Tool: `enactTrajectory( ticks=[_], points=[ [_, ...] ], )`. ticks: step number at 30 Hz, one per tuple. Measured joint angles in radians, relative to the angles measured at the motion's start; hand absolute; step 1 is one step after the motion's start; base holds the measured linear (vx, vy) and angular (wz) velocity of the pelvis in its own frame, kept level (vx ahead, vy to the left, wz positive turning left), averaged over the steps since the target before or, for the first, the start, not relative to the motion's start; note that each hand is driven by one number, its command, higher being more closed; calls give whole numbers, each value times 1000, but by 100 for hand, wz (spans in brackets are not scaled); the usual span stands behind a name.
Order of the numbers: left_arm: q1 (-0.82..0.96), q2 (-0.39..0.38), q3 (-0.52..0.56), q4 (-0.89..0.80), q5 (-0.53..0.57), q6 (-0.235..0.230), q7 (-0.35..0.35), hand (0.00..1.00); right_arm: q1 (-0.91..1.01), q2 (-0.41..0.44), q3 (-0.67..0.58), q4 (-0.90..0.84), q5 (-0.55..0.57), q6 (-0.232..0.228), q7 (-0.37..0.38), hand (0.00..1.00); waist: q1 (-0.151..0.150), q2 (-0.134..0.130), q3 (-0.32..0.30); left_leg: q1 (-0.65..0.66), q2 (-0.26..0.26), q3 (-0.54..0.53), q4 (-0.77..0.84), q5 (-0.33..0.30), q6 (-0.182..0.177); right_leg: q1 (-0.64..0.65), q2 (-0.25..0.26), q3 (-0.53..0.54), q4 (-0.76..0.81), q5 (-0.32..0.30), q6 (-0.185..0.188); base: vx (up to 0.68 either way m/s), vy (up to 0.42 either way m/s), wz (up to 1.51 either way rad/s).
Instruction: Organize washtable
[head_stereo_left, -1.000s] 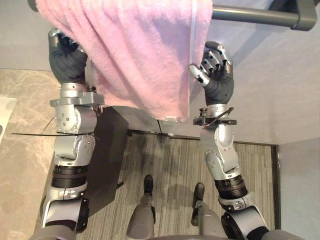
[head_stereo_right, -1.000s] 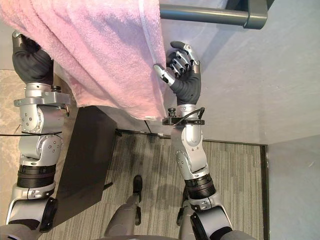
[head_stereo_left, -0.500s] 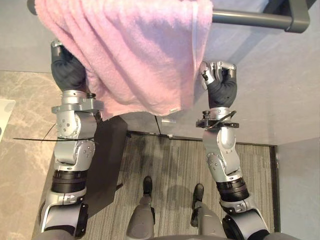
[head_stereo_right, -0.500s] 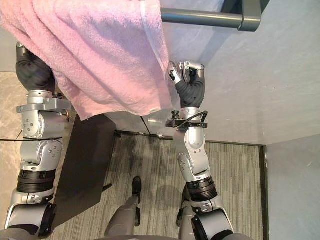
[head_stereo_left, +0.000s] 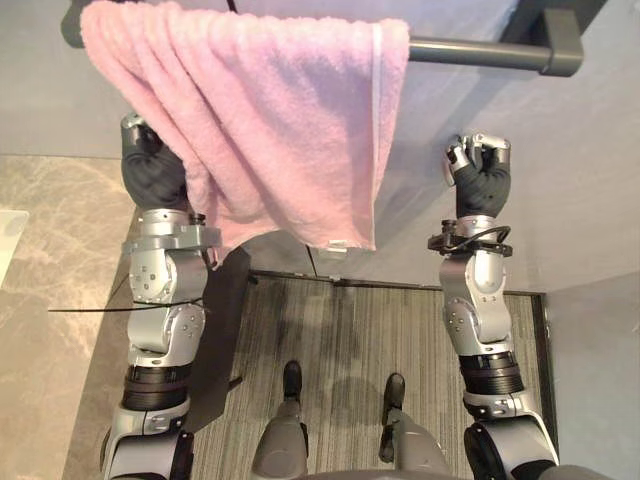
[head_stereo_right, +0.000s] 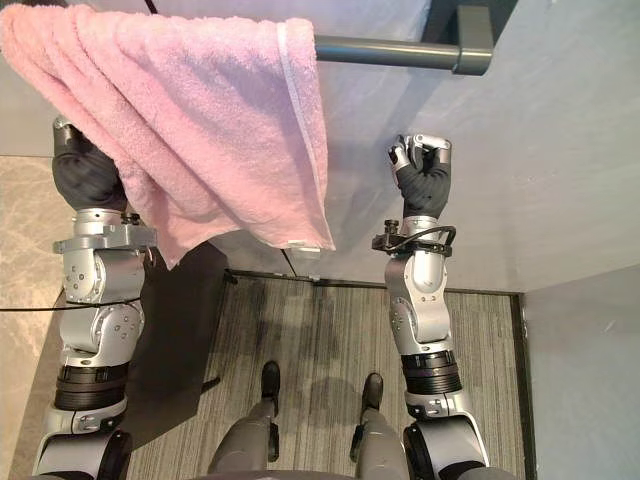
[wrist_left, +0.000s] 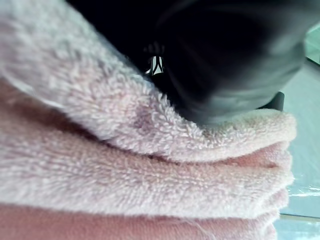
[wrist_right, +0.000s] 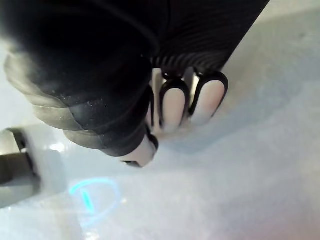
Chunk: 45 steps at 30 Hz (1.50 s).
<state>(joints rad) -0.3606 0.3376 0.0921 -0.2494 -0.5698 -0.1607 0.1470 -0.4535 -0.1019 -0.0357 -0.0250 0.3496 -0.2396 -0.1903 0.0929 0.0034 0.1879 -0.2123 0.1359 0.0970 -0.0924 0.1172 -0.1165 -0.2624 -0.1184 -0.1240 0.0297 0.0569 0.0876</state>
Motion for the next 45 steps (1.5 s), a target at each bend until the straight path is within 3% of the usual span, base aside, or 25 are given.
enactTrajectory(
  ticks=[6,7,11,12,17,21,24,28,32,37,45],
  points=[
    [67,-20,13,-37,33,0,-26,100,20,-37,-83,15,-6,16,2,100,-4,-1,-1,16,2,17,-1,0,0,19,5,20,-34,28,-1,-33,3,-10],
    [81,-24,25,-37,33,0,-35,0,27,-41,-95,18,-6,16,1,100,-9,-1,-1,19,2,17,-1,0,0,21,6,21,-35,29,-1,-29,2,-4],
    [119,-49,47,-38,40,0,-38,0,47,-45,-119,41,-7,19,2,100,-21,-5,-6,25,3,32,-1,0,0,22,8,40,-44,40,0,-36,3,-10],
    [123,-55,47,-38,44,0,-38,0,55,-45,-121,41,-7,20,2,0,-20,-7,-10,25,3,35,-1,0,0,22,9,43,-50,43,1,-14,2,-14],
    [155,-100,61,-56,74,2,-38,0,115,-41,-123,42,-7,25,28,0,-25,-8,-33,36,5,43,-2,0,0,31,11,50,-56,47,1,4,-2,-5],
    [198,-102,84,-76,74,2,-43,0,164,-20,-80,42,10,32,100,0,-24,-8,-52,37,6,46,-2,-1,0,32,11,53,-59,49,0,0,0,0],
    [236,-106,120,-76,74,4,-54,0,178,-1,10,42,107,32,198,0,-23,-11,-56,37,6,52,-2,-1,0,33,12,60,-71,61,0,-20,0,-6],
    [237,-102,121,-76,51,4,-61,0,170,18,134,59,206,33,265,0,-19,-21,-62,36,6,52,-2,-1,0,33,12,61,-76,61,-1,0,0,0],
    [230,-34,108,-70,-40,4,-83,0,82,15,247,142,321,41,308,0,-18,-30,-67,30,5,50,-2,-1,0,32,12,58,-86,68,-1,0,0,0],
    [132,53,92,18,-46,1,-81,0,-43,-10,299,212,386,52,339,0,5,-30,-67,24,6,44,-2,0,0,31,12,50,-86,70,0,12,-2,4],
    [-199,211,-29,290,65,-10,-11,0,-198,-75,307,285,474,52,323,0,29,-94,-46,-34,8,14,-1,24,-4,10,16,31,-127,107,-9,-17,-9,9]
  ],
)
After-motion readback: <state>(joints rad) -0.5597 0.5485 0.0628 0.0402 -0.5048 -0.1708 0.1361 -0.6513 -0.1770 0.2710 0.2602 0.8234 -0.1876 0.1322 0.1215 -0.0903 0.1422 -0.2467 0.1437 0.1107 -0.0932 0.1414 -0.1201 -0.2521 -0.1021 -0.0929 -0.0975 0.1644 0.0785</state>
